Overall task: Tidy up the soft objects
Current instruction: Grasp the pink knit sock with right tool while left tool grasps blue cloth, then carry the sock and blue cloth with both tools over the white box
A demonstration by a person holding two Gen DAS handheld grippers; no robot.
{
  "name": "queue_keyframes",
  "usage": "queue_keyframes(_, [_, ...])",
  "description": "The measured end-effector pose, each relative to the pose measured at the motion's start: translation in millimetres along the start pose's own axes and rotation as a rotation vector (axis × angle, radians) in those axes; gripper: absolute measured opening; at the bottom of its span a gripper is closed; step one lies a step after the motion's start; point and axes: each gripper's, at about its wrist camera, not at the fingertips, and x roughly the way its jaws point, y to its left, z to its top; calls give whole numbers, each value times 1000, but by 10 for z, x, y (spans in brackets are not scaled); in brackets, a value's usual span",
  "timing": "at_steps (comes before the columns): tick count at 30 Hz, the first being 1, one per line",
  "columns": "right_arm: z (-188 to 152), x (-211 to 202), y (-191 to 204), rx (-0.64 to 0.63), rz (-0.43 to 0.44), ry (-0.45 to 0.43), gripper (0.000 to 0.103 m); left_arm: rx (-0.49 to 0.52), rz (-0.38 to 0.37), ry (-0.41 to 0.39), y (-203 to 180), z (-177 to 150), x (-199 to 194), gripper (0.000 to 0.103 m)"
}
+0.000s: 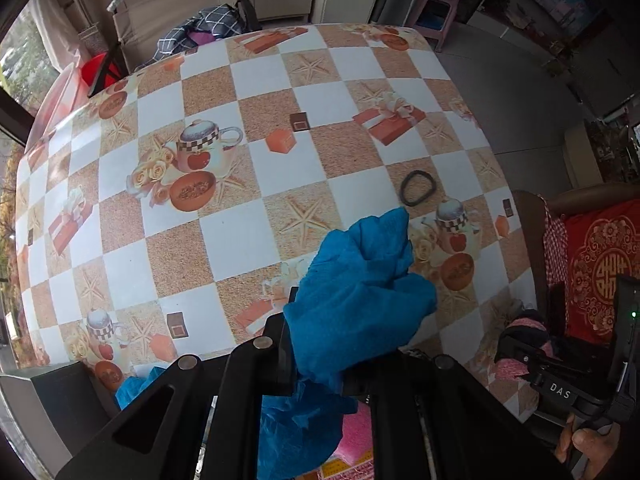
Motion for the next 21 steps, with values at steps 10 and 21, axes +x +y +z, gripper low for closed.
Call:
queue_keyframes(10, [-390, -369, -175, 49, 5, -42, 35, 189, -123, -5, -894, -383, -364, 13])
queue_keyframes(21, [-877, -559, -376, 82, -23, -31, 35, 390, -258, 24, -1548, -1062, -674, 13])
